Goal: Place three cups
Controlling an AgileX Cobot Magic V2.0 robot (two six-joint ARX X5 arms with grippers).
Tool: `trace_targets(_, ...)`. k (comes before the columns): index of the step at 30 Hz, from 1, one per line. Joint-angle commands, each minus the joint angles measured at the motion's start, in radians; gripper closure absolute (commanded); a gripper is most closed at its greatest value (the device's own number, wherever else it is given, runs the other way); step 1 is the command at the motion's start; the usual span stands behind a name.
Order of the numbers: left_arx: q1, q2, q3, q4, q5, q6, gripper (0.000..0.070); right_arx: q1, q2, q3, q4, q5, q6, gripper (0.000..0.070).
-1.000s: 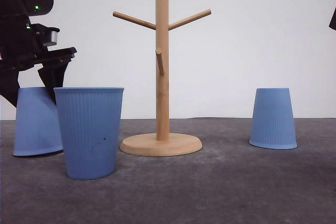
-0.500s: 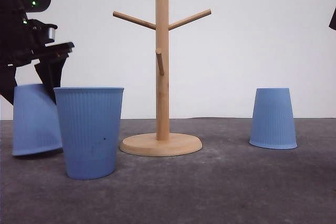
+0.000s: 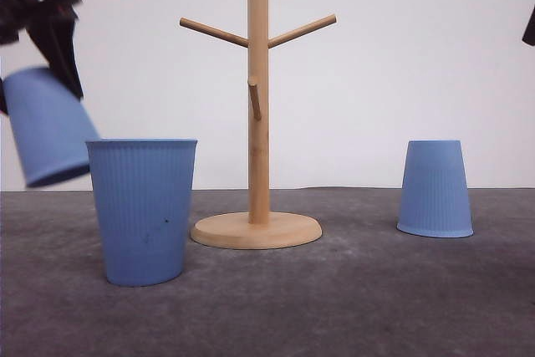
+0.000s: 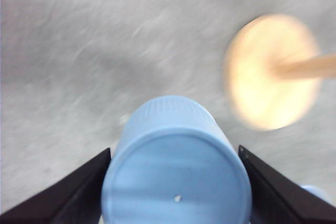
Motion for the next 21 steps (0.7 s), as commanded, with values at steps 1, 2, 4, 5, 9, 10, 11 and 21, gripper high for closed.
trace_targets(1,0.023,0.000,0.048,0.009,0.067,-0.025,0.0312,0.003,0.005,0.016,0.008,-0.014,-0.008,0.0266)
trace_targets(2,0.041,0.000,0.064,0.010,0.107,-0.032,0.0312,0.003,0.005,0.016,0.008,-0.016,-0.008,0.0266)
trace_targets(4,0.074,0.000,0.093,0.014,0.184,-0.054,0.0312,0.003,0.005,0.016,0.009,-0.016,-0.008,0.0266)
trace_targets(5,0.090,0.000,0.106,0.019,0.224,-0.062,0.0312,0.003,0.005,0.016,0.010,-0.016,-0.008,0.0266)
trace_targets(9,0.151,0.000,0.127,0.086,0.407,-0.144,0.0313,0.003,0.005,0.016,0.024,-0.016,-0.008,0.0266)
trace_targets(10,0.162,0.000,0.127,0.113,0.456,-0.174,0.0313,0.003,0.005,0.016,0.027,-0.016,-0.008,0.0266)
trace_targets(11,0.170,0.001,0.127,0.145,0.503,-0.206,0.0313,0.003,0.005,0.016,0.031,-0.016,-0.008,0.0266)
trace_targets(21,0.132,0.017,0.127,0.363,0.637,-0.397,0.0313,0.003,0.005,0.016,0.046,-0.016,-0.008,0.0266)
